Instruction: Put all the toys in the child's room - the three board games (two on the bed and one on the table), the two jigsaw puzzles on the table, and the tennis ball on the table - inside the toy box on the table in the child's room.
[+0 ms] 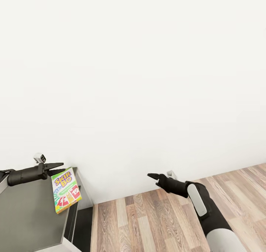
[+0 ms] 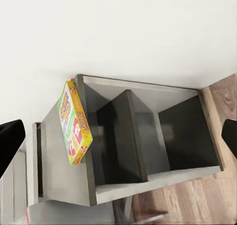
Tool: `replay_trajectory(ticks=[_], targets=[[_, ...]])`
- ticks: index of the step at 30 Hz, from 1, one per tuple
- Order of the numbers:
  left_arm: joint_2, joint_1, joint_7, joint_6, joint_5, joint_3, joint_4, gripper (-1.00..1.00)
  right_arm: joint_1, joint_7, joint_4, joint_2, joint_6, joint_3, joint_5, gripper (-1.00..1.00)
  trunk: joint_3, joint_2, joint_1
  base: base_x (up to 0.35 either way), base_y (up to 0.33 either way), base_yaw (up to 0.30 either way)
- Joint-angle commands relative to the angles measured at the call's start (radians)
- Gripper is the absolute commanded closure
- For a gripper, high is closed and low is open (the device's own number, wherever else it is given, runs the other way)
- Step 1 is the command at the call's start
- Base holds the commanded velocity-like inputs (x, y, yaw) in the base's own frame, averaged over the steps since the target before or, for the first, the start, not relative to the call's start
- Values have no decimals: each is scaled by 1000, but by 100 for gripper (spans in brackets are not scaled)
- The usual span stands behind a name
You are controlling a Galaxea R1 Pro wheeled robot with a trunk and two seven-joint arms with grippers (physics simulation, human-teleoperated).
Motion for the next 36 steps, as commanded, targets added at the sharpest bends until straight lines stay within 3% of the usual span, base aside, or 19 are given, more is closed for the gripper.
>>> replay_trajectory(ticks=[1,9,16,36], targets=[[1,-1,-4,11,5,-7,0,-100,-4,-8,0,7,11,-2,2,-100,-2,-2,1,0,0,0],[2,-1,-4,11,5,-7,0,-100,-11,-28,-1,17,21,2,4,-100,-2,-2,1,0,0,0],[7,-1,-6,11,6,-8,1,-100,-13,-34,-1,47,-5,6,12,-100,-2,-2,1,0,55,0],[6,-1,-5,11,7,-7,1,-100,-22,-64,3,58,1,7,11,-100,-2,-2,1,0,91,0]])
